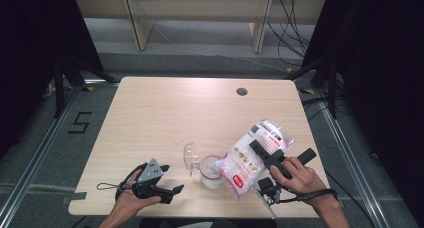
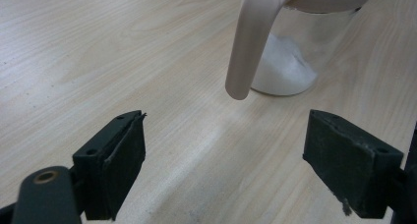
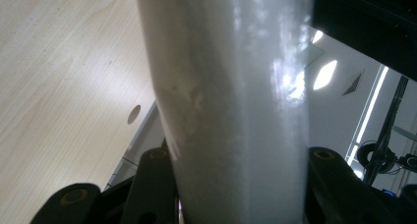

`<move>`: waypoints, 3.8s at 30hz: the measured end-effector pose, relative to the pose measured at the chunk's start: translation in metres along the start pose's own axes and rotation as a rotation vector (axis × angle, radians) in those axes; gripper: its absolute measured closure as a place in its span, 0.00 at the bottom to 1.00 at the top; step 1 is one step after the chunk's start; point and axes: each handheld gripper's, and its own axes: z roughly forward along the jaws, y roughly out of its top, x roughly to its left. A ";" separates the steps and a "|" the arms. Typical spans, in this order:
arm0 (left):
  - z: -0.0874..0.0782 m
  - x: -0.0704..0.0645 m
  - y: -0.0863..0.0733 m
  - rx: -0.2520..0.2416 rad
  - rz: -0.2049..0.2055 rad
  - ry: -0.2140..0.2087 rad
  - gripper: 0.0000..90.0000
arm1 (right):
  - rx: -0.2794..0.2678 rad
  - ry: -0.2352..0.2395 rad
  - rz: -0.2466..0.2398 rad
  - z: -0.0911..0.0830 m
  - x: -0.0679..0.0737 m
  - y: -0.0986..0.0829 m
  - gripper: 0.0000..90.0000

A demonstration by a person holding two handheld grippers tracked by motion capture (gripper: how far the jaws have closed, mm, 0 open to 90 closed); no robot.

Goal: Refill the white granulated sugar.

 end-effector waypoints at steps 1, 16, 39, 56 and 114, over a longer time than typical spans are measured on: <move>0.000 0.000 0.000 0.000 -0.001 0.000 0.17 | 0.002 0.005 0.001 0.000 0.000 0.000 0.71; 0.000 0.000 0.000 0.000 -0.006 0.000 0.17 | 0.001 0.011 -0.002 0.000 -0.001 0.000 0.72; 0.000 -0.001 0.000 -0.011 -0.004 0.013 0.17 | -0.014 0.007 0.000 0.000 0.000 0.000 0.75; -0.001 0.000 0.000 -0.010 0.000 0.012 0.17 | -0.035 0.008 0.072 0.000 0.003 -0.003 0.76; -0.001 0.000 0.000 0.006 -0.001 0.008 0.17 | -0.047 0.012 0.072 -0.006 -0.001 -0.005 0.78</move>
